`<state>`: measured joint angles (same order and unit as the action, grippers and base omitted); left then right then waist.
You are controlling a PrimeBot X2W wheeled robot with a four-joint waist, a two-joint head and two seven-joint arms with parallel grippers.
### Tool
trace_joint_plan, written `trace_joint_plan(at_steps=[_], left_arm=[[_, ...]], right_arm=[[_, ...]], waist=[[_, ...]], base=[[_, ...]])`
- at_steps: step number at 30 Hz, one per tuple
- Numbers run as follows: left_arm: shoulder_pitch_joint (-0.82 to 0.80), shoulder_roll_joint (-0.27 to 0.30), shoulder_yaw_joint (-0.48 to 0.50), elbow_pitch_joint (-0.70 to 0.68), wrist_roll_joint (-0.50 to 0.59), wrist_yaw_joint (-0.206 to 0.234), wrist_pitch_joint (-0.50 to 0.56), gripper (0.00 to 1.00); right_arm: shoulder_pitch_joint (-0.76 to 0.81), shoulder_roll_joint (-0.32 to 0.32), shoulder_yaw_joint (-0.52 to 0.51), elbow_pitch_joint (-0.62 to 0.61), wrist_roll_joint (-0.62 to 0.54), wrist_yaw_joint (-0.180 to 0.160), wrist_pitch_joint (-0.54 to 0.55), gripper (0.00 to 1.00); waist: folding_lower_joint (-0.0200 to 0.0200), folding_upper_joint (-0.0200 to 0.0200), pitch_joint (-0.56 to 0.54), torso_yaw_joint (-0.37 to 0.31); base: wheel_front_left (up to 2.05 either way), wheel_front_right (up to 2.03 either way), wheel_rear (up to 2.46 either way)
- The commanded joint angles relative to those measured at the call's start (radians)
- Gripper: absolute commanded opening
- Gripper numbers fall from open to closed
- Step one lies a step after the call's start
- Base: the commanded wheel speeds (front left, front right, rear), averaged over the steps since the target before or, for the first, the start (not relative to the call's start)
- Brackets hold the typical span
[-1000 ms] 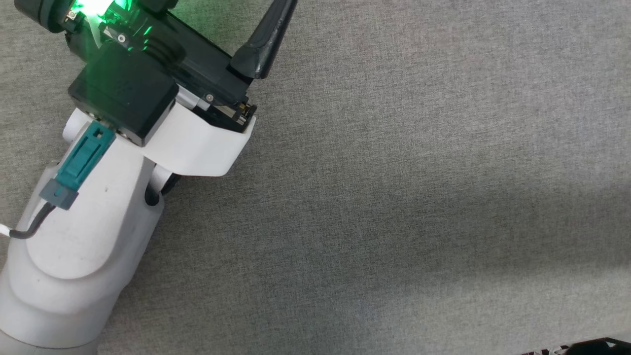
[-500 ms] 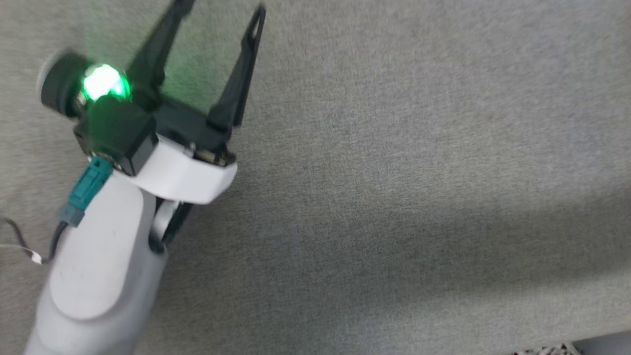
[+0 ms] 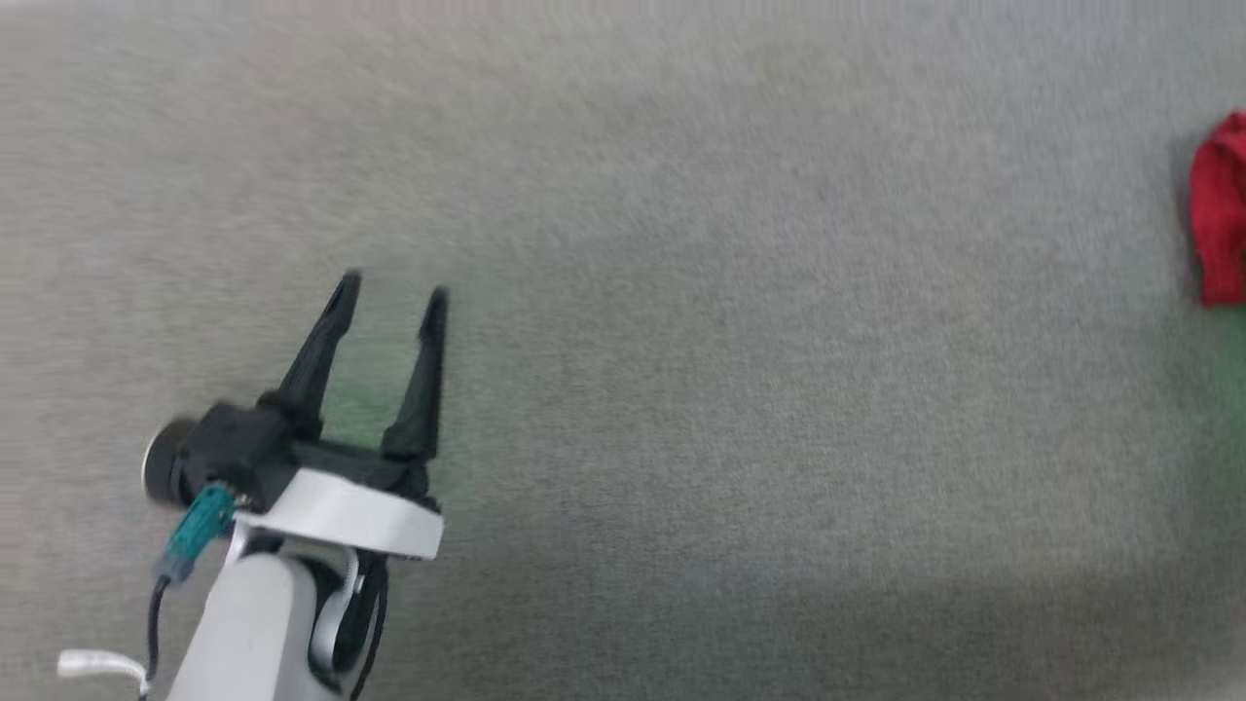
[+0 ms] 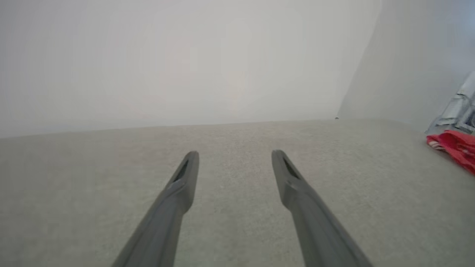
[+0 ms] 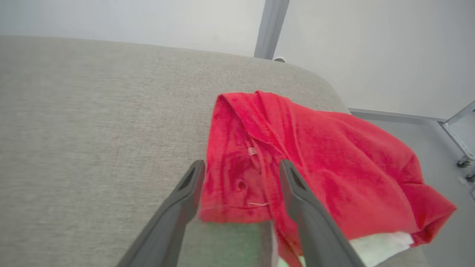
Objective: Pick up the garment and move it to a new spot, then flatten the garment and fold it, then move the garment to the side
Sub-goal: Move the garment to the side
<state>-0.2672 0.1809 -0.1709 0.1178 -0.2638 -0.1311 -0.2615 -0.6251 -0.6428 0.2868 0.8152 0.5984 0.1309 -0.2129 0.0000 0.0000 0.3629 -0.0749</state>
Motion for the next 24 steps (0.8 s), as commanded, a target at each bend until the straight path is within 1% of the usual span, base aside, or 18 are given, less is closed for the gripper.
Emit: trace_joint_plan(at_steps=[1, 5, 11, 13, 20, 24], left_arm=[[0.021, -0.006, 0.006, 0.007, -0.011, 0.001, -0.005, 1.00], [0.109, -0.010, 0.049, 0.045, -0.015, 0.001, -0.005, 1.00], [0.221, -0.012, 0.090, 0.077, -0.022, 0.001, -0.005, 1.00], [0.246, -0.014, 0.102, 0.079, -0.024, 0.001, -0.005, 1.00], [0.301, -0.020, 0.117, 0.071, -0.025, 0.001, -0.005, 1.00], [0.331, -0.025, 0.124, 0.046, -0.021, 0.001, -0.005, 1.00]], right_arm=[[0.016, 0.010, 0.003, -0.003, -0.002, 0.000, -0.010, 1.00], [0.074, 0.061, 0.029, -0.030, -0.017, 0.000, -0.034, 1.00], [0.159, 0.120, -0.008, -0.091, -0.013, 0.000, -0.052, 1.00], [0.186, 0.128, -0.042, -0.133, -0.015, 0.000, -0.052, 1.00], [0.326, 0.193, -0.169, -0.272, -0.068, 0.000, -0.052, 1.00], [0.396, 0.222, -0.212, -0.331, -0.098, 0.000, -0.052, 1.00]], waist=[[0.0000, 0.0000, -0.070, 0.052], [0.0000, 0.0000, -0.147, 0.070], [0.0000, 0.0000, -0.241, 0.103], [0.0000, 0.0000, -0.262, 0.114], [0.0000, 0.0000, -0.318, 0.140], [0.0000, 0.0000, -0.352, 0.149]], base=[[0.00, 0.00, 0.00], [0.00, 0.00, 0.00], [0.00, 0.00, 0.00], [0.00, 0.00, 0.00], [0.00, 0.00, 0.00], [0.00, 0.00, 0.00]])
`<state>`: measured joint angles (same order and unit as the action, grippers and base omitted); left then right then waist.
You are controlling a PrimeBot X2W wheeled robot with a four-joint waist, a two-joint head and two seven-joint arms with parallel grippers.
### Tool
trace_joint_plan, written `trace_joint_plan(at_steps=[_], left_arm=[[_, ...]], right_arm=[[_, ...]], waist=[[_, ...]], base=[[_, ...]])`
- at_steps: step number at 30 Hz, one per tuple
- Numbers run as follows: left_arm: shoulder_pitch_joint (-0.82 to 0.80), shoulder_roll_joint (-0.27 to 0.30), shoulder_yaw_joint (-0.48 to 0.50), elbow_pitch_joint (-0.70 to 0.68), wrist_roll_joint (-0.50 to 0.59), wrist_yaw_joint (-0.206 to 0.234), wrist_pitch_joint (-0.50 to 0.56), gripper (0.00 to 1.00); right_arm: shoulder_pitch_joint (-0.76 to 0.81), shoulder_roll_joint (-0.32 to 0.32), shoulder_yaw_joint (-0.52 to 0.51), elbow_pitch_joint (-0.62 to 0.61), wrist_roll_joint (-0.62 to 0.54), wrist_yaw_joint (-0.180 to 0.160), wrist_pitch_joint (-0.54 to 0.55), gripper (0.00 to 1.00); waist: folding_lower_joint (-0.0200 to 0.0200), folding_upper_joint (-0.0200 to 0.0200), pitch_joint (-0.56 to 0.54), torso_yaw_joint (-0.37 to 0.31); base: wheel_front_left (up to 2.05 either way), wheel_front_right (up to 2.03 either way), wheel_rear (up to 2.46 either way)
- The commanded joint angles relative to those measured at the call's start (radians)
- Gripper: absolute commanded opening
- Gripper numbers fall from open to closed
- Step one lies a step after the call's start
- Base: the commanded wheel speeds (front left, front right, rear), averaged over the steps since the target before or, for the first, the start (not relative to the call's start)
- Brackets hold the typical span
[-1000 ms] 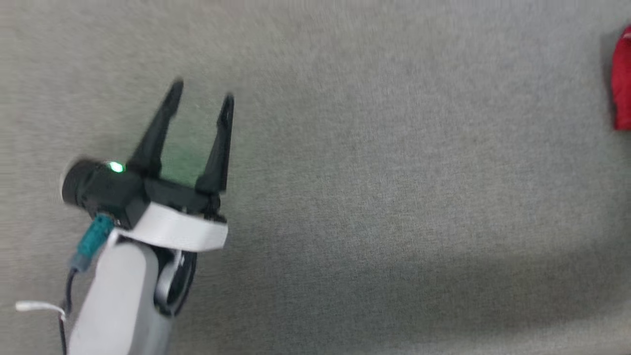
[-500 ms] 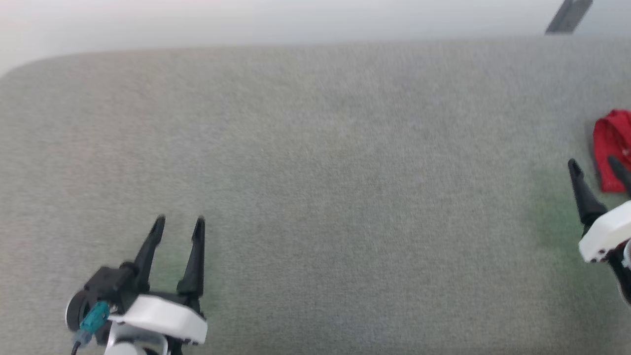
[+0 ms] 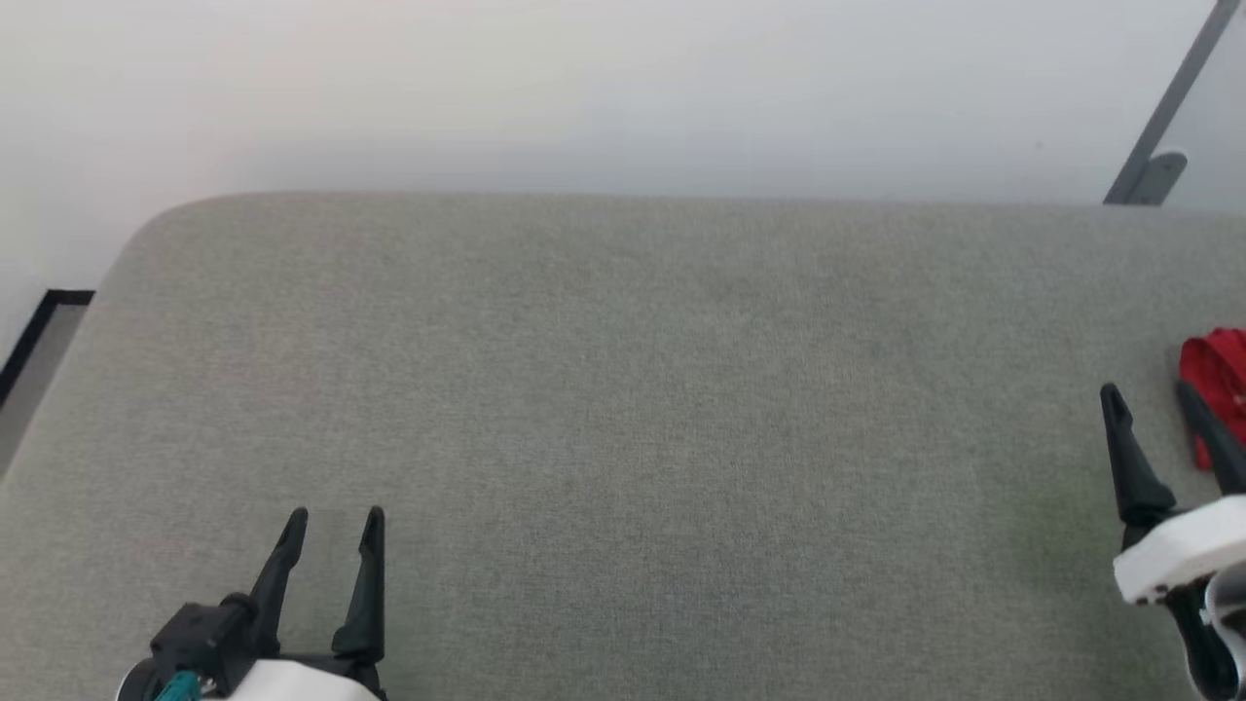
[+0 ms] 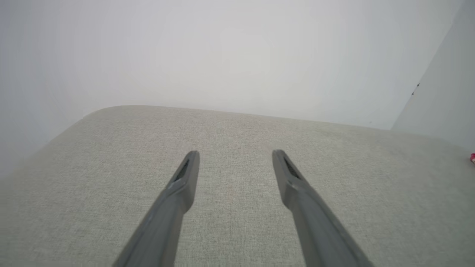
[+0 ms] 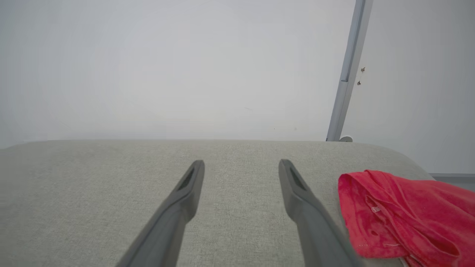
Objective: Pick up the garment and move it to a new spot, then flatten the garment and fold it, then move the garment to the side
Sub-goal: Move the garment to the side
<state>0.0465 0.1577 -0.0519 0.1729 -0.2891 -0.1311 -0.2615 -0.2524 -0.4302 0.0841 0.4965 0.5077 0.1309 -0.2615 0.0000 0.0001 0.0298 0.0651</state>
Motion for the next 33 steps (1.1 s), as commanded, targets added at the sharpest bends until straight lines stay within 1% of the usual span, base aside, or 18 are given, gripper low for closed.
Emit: trace_joint_plan(at_steps=[1, 12, 15, 16, 24, 28, 33], left_arm=[[0.025, -0.004, 0.006, -0.015, 0.007, 0.001, -0.005, 1.00], [0.106, 0.000, 0.022, -0.116, 0.018, 0.001, -0.005, 1.00], [0.130, 0.003, 0.024, -0.141, 0.027, 0.001, -0.005, 1.00], [0.130, 0.003, 0.024, -0.141, 0.027, 0.001, -0.005, 1.00], [0.157, 0.004, 0.034, -0.184, 0.035, 0.001, -0.005, 1.00], [0.156, 0.006, 0.022, -0.188, 0.012, 0.001, -0.005, 1.00], [0.157, 0.003, 0.024, -0.190, 0.016, 0.001, -0.005, 1.00]], right_arm=[[0.040, 0.012, -0.018, -0.028, -0.013, 0.000, -0.004, 1.00], [0.191, 0.062, -0.118, -0.198, -0.060, 0.000, 0.015, 1.00], [0.234, 0.079, -0.150, -0.249, -0.075, 0.000, 0.034, 1.00], [0.234, 0.079, -0.150, -0.249, -0.075, 0.000, 0.034, 1.00], [0.327, 0.133, -0.230, -0.387, -0.109, 0.000, 0.094, 1.00], [0.343, 0.152, -0.243, -0.421, -0.122, 0.000, 0.117, 1.00], [0.345, 0.161, -0.250, -0.448, -0.133, 0.000, 0.129, 1.00]], waist=[[0.0000, -0.0001, -0.027, 0.011], [0.0000, -0.0001, -0.066, 0.032], [0.0000, -0.0001, -0.067, 0.037], [0.0000, -0.0001, -0.067, 0.037], [0.0000, -0.0001, -0.057, 0.045], [0.0000, -0.0001, -0.055, 0.043], [0.0000, -0.0001, -0.056, 0.041]], base=[[0.00, 0.00, 0.00], [0.00, 0.00, 0.00], [0.00, 0.00, 0.00], [0.00, 0.00, 0.00], [0.00, 0.00, 0.00], [0.00, 0.00, 0.00], [0.00, 0.00, 0.00]])
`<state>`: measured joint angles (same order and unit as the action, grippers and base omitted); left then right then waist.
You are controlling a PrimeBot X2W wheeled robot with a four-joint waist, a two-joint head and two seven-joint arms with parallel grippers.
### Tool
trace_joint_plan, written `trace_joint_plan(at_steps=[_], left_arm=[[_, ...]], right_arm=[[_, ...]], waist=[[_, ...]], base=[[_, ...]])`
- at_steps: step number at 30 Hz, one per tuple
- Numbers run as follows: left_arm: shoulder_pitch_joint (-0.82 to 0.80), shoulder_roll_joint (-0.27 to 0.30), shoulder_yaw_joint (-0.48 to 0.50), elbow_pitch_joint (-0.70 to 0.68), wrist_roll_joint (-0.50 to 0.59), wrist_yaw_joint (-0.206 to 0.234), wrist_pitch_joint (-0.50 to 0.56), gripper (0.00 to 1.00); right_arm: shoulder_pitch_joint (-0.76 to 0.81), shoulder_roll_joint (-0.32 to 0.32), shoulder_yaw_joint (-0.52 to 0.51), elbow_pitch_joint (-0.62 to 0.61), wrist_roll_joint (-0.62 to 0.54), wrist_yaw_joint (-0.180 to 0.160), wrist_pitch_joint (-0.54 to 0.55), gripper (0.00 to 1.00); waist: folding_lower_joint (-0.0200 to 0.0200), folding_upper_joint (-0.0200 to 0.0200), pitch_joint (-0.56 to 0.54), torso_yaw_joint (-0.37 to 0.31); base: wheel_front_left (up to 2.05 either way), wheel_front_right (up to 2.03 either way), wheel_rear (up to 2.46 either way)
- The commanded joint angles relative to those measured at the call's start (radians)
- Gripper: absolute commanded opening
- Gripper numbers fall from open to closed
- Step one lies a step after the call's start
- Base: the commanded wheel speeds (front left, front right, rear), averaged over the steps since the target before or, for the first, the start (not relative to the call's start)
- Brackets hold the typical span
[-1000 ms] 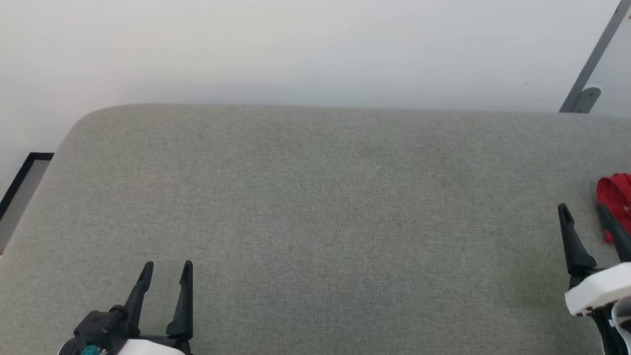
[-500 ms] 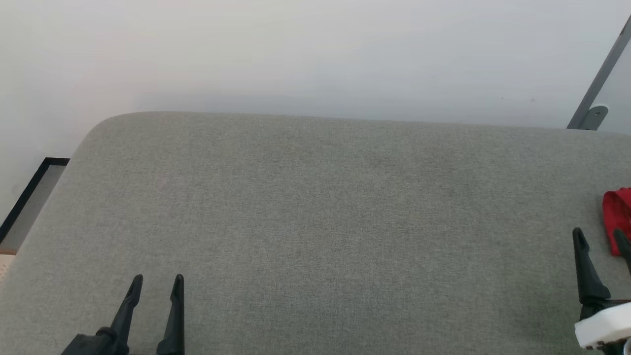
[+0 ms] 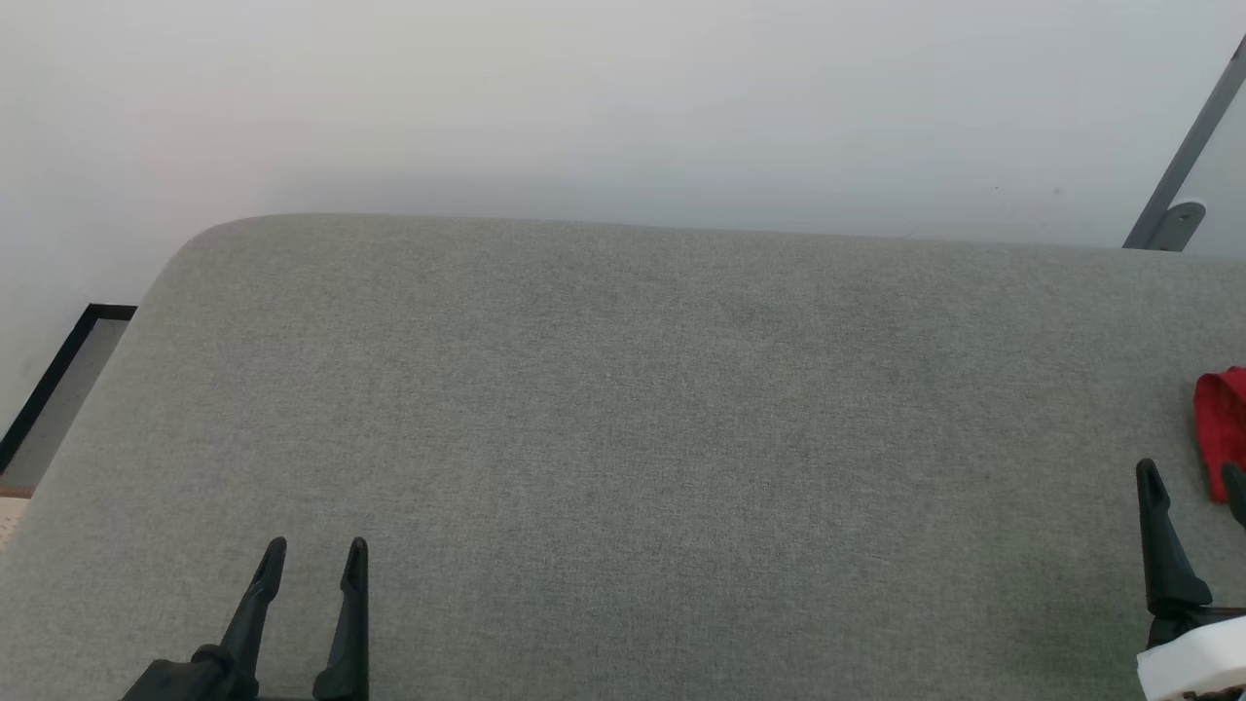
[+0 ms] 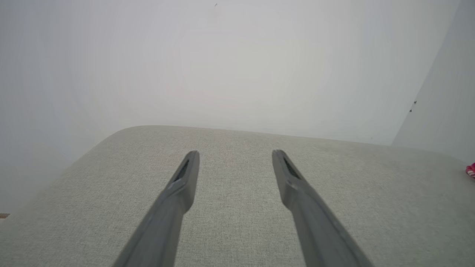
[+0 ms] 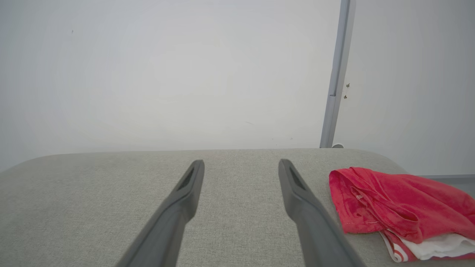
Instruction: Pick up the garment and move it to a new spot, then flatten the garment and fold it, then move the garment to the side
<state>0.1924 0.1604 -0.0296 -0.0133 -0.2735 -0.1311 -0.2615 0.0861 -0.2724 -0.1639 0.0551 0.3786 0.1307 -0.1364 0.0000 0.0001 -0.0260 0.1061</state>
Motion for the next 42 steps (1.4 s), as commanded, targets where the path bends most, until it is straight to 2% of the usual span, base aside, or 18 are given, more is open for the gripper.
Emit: trace_joint_plan(at_steps=[1, 23, 24, 28, 42], left_arm=[[0.010, 0.000, 0.003, -0.003, 0.001, 0.001, -0.005, 1.00], [0.018, -0.016, 0.009, -0.024, 0.013, 0.001, -0.005, 1.00], [0.010, -0.014, 0.004, -0.019, 0.002, 0.000, 0.000, 0.00], [0.017, -0.024, -0.002, 0.004, -0.011, -0.001, 0.004, 0.00], [-0.048, -0.025, 0.008, 0.054, -0.295, 0.001, 0.063, 0.00]], right_arm=[[0.006, 0.005, -0.005, -0.009, -0.007, 0.000, 0.006, 1.00], [0.025, 0.021, -0.013, -0.041, 0.000, 0.000, 0.008, 1.00], [0.013, 0.018, -0.008, -0.037, 0.000, 0.000, 0.009, 0.00], [0.017, 0.033, -0.003, -0.011, 0.012, 0.000, 0.012, 0.00], [-0.027, 0.070, 0.007, 0.028, 0.256, 0.000, 0.061, 0.00]], waist=[[0.0000, -0.0001, 0.000, 0.000], [0.0000, -0.0001, 0.000, 0.003], [0.0000, -0.0001, 0.000, 0.003], [0.0000, -0.0001, 0.000, 0.002], [0.0000, -0.0001, 0.003, -0.011]], base=[[0.00, 0.00, 0.00], [0.00, 0.00, 0.00], [0.00, 0.00, 0.00], [0.00, 0.00, 0.00], [0.00, 0.00, 0.00]])
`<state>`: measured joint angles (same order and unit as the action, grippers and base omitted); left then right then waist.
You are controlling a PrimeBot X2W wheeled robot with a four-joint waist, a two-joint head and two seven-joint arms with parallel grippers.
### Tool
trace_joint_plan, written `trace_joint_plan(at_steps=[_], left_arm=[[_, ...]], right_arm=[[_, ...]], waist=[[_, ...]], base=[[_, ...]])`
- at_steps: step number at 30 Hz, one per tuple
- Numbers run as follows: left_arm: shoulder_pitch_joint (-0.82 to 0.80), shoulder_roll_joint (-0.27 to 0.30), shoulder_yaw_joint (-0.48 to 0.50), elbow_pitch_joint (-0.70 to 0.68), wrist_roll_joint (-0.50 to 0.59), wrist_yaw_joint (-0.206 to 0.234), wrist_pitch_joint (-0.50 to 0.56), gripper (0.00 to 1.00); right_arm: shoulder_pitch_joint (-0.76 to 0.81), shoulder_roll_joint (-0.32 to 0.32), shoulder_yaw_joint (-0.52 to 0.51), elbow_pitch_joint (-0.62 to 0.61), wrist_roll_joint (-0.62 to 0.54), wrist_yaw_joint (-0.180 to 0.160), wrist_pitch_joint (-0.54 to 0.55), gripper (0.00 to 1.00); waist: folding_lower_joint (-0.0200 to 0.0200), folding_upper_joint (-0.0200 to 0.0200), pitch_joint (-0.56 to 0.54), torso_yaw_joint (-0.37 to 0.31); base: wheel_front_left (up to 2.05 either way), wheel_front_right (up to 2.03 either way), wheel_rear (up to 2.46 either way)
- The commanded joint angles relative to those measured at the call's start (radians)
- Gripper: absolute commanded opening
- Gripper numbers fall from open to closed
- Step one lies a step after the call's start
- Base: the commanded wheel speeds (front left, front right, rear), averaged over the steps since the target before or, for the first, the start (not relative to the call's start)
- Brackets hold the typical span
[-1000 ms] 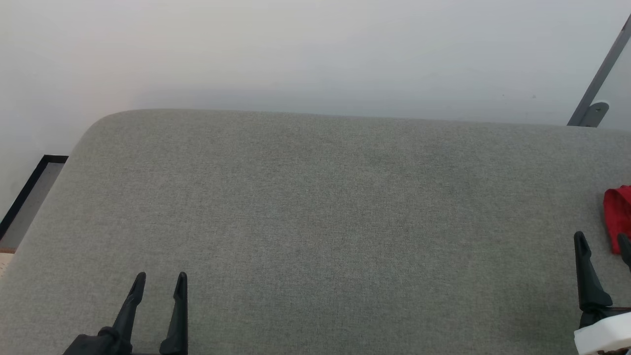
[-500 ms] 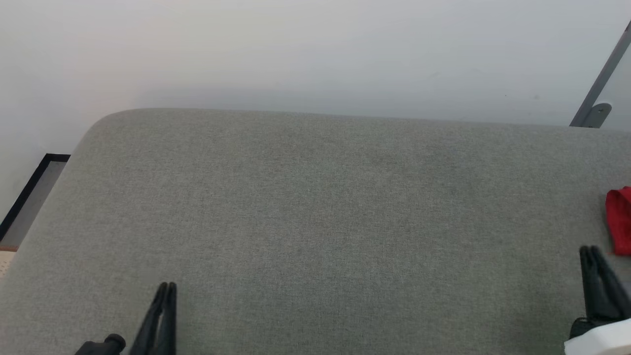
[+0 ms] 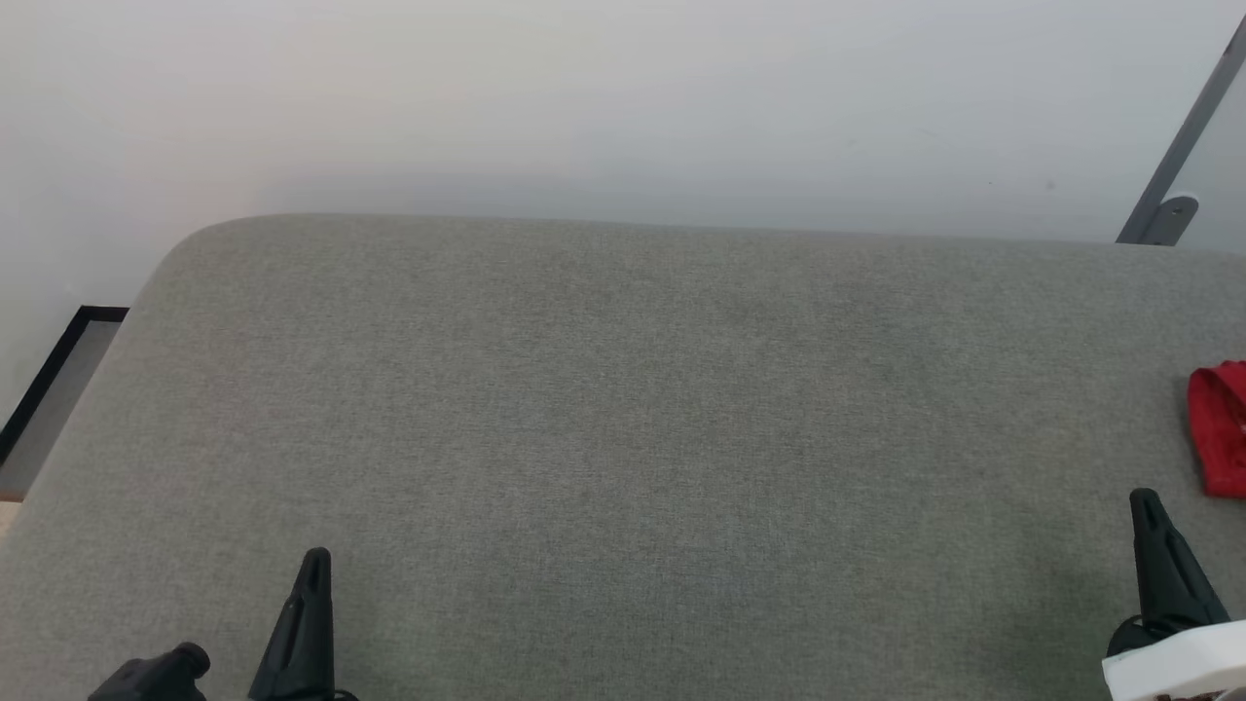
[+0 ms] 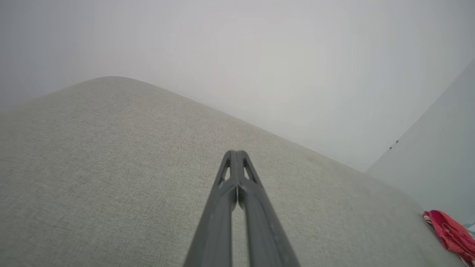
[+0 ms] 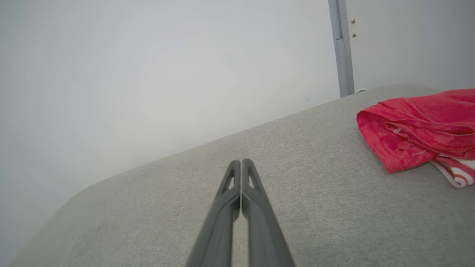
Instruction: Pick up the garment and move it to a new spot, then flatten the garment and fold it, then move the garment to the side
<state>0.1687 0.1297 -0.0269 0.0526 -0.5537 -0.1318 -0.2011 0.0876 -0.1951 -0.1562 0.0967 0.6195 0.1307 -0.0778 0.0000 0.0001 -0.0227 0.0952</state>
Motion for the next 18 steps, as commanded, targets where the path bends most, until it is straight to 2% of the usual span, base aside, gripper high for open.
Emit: trace_joint_plan(at_steps=[1, 18], left_arm=[[-0.028, 0.005, 0.006, -0.009, -0.031, 0.001, 0.006, 0.00], [-0.090, -0.001, 0.020, 0.041, -0.288, 0.001, 0.064, 0.00]], right_arm=[[-0.031, -0.005, 0.000, -0.012, 0.029, 0.000, 0.005, 0.00], [-0.072, 0.030, 0.010, 0.024, 0.256, 0.000, 0.048, 0.00]], waist=[[0.0000, -0.0001, 0.000, -0.001], [0.0000, -0.0001, 0.004, -0.016]], base=[[0.00, 0.00, 0.00], [0.00, 0.00, 0.00]])
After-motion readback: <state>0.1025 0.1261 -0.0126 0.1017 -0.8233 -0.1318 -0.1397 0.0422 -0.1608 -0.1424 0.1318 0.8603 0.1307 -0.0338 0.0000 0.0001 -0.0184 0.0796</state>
